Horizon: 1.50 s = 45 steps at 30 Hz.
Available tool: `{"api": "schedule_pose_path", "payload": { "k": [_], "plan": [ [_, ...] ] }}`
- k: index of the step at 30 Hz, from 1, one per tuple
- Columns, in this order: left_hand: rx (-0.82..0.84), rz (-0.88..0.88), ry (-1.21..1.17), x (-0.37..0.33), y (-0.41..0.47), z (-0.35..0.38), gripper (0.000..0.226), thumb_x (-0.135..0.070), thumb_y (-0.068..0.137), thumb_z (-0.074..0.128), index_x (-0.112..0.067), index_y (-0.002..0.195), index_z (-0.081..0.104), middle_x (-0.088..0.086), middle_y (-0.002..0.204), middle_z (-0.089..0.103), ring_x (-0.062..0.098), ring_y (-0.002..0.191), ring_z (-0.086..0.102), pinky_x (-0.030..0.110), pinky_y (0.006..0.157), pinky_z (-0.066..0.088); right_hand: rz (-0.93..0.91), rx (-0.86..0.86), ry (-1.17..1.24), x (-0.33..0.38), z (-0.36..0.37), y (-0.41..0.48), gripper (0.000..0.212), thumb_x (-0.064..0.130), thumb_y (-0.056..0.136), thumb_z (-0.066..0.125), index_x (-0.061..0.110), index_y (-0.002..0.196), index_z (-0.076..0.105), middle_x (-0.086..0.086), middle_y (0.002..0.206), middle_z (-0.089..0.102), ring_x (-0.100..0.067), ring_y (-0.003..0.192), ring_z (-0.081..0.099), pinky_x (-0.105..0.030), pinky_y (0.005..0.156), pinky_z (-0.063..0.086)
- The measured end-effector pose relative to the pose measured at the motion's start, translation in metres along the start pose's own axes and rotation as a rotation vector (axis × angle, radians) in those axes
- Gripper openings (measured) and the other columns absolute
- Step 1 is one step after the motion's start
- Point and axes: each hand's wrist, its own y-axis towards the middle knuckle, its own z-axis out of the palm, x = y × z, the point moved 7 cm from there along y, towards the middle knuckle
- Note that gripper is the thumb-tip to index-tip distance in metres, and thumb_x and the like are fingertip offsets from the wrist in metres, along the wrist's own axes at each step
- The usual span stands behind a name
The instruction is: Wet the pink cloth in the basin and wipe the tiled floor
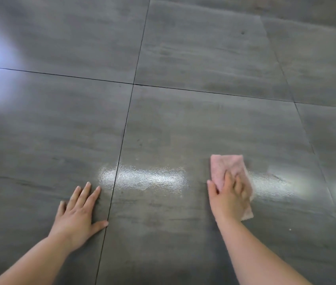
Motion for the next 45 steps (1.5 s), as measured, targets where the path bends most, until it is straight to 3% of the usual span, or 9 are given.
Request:
{"api": "schedule_pose_path", "payload": {
  "k": [6, 12, 14, 17, 21, 29, 36, 40, 45],
  "plan": [
    [0.011, -0.006, 0.009, 0.002, 0.001, -0.001, 0.09, -0.055, 0.083, 0.046, -0.027, 0.142, -0.015, -0.003, 0.155, -0.019, 0.017, 0.144, -0.016, 0.041, 0.119, 0.001, -0.67, 0.117, -0.238, 0.093, 0.031, -0.03, 0.07, 0.061, 0.06, 0.031, 0.025, 0.108, 0.067, -0.004, 0.112, 0.07, -0.027, 0.1, 0.068, -0.038, 0.078, 0.055],
    [0.125, 0.015, -0.109, 0.015, -0.013, -0.01, 0.081, -0.047, 0.086, 0.05, -0.025, 0.145, -0.001, -0.004, 0.157, -0.006, 0.014, 0.145, -0.001, 0.035, 0.119, 0.009, -0.094, 0.215, -0.091, -0.01, -0.028, 0.02, 0.048, 0.01, 0.081, 0.057, 0.013, 0.127, 0.046, -0.019, 0.125, 0.054, -0.036, 0.106, 0.052, -0.038, 0.08, 0.041],
    [0.159, -0.036, -0.311, 0.029, -0.034, -0.03, 0.071, -0.04, 0.087, 0.053, -0.023, 0.144, 0.015, -0.001, 0.154, 0.02, 0.014, 0.142, 0.021, 0.028, 0.116, 0.02, 0.031, 0.266, 0.079, -0.027, -0.064, 0.012, 0.015, 0.007, 0.082, 0.054, 0.01, 0.097, 0.052, -0.022, 0.106, 0.06, -0.032, 0.084, 0.053, -0.034, 0.065, 0.035],
    [0.084, -0.109, -0.532, 0.042, -0.083, -0.078, 0.05, -0.029, 0.087, 0.057, -0.018, 0.133, 0.04, -0.001, 0.136, 0.05, 0.016, 0.126, 0.048, 0.027, 0.106, 0.036, 0.142, 0.282, 0.283, -0.022, -0.12, -0.016, 0.024, 0.008, 0.084, 0.055, 0.009, 0.062, 0.045, -0.013, 0.069, 0.054, -0.024, 0.061, 0.047, -0.029, 0.052, 0.029],
    [0.008, -0.172, -0.93, 0.017, -0.163, -0.161, 0.013, -0.012, 0.086, 0.058, -0.022, 0.094, 0.057, -0.007, 0.084, 0.063, 0.02, 0.093, 0.058, 0.023, 0.082, 0.036, 0.26, 0.332, 0.508, 0.023, -0.188, -0.068, 0.011, 0.008, 0.081, 0.059, 0.006, 0.076, 0.049, -0.014, 0.076, 0.055, -0.025, 0.068, 0.05, -0.03, 0.055, 0.033],
    [-0.03, -0.082, -1.109, -0.026, -0.316, -0.371, 0.027, -0.012, 0.086, 0.058, -0.035, 0.072, 0.054, -0.015, 0.077, 0.06, 0.017, 0.091, 0.059, 0.02, 0.072, 0.037, 0.095, 0.678, 0.748, 0.18, -0.373, -0.192, 0.034, 0.021, 0.051, 0.05, 0.005, 0.08, 0.061, -0.004, 0.067, 0.063, -0.017, 0.064, 0.057, -0.021, 0.054, 0.046],
    [-0.02, 0.24, -1.049, -0.058, -0.413, -0.52, 0.089, -0.039, 0.059, 0.076, -0.039, 0.132, 0.025, -0.017, 0.126, 0.035, 0.002, 0.122, 0.03, 0.019, 0.103, 0.024, -0.201, 1.063, 0.785, 0.26, -0.529, -0.288, 0.034, 0.033, 0.042, 0.06, 0.023, 0.075, 0.061, 0.012, 0.066, 0.065, -0.001, 0.067, 0.06, -0.012, 0.066, 0.045],
    [0.121, 0.337, -0.961, -0.09, -0.428, -0.551, 0.068, -0.024, 0.072, 0.074, -0.024, 0.13, 0.039, -0.012, 0.118, 0.049, 0.006, 0.114, 0.043, 0.018, 0.098, 0.035, -0.268, 1.067, 0.848, 0.273, -0.574, -0.3, 0.068, 0.053, 0.028, 0.081, 0.022, 0.086, 0.062, 0.002, 0.086, 0.066, -0.012, 0.084, 0.063, -0.025, 0.082, 0.05],
    [0.039, 0.34, -0.956, -0.125, -0.414, -0.592, 0.019, -0.027, 0.069, 0.073, -0.029, 0.077, 0.056, -0.01, 0.075, 0.061, 0.009, 0.074, 0.058, 0.011, 0.061, 0.046, -0.298, 0.937, 0.808, 0.281, -0.609, -0.256, 0.038, 0.032, 0.055, 0.074, 0.025, 0.089, 0.058, 0.007, 0.08, 0.064, -0.002, 0.069, 0.061, -0.016, 0.069, 0.05]
  ]
}}
